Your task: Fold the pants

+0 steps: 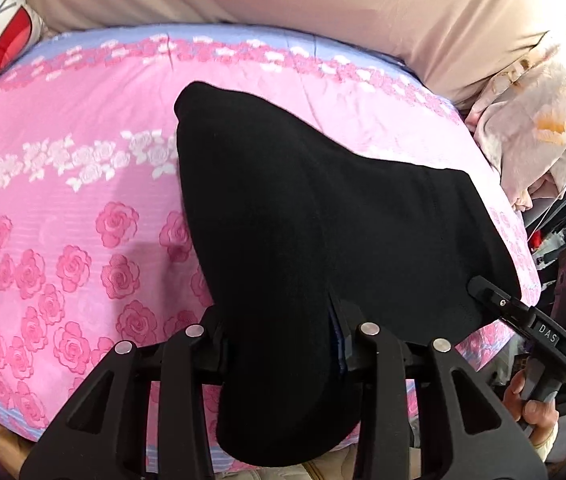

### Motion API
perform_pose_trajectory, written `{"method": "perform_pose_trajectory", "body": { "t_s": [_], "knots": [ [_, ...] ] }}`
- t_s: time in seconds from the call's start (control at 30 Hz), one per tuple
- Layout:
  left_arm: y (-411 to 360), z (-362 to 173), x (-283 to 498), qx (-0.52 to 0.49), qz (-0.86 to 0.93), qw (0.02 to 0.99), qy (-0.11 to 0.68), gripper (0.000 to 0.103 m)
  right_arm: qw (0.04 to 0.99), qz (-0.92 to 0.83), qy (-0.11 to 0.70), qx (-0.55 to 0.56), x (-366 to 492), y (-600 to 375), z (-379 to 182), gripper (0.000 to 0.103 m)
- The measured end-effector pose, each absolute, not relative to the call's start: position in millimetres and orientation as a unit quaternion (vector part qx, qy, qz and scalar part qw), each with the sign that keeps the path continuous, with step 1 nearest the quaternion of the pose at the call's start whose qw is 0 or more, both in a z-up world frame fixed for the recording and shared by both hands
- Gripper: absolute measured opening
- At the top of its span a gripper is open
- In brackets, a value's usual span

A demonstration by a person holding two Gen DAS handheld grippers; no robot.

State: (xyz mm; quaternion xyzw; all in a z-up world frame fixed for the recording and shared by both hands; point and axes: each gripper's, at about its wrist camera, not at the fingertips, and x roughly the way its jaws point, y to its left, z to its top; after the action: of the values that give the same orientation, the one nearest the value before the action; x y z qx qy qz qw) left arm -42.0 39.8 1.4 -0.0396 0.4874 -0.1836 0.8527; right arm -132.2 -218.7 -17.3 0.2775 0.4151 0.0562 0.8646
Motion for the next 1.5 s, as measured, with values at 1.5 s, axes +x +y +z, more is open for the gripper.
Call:
{"method": "perform_pose_trajectory", "body": {
  "t_s": [1.5],
  "knots": [
    [4.3, 188.3, 137.6, 0.019, -0.175, 0.964, 0.200, 0.037, 0.965, 0.128, 0.161, 0.164, 96.6, -247.2, 174.8, 0.047]
  ]
}}
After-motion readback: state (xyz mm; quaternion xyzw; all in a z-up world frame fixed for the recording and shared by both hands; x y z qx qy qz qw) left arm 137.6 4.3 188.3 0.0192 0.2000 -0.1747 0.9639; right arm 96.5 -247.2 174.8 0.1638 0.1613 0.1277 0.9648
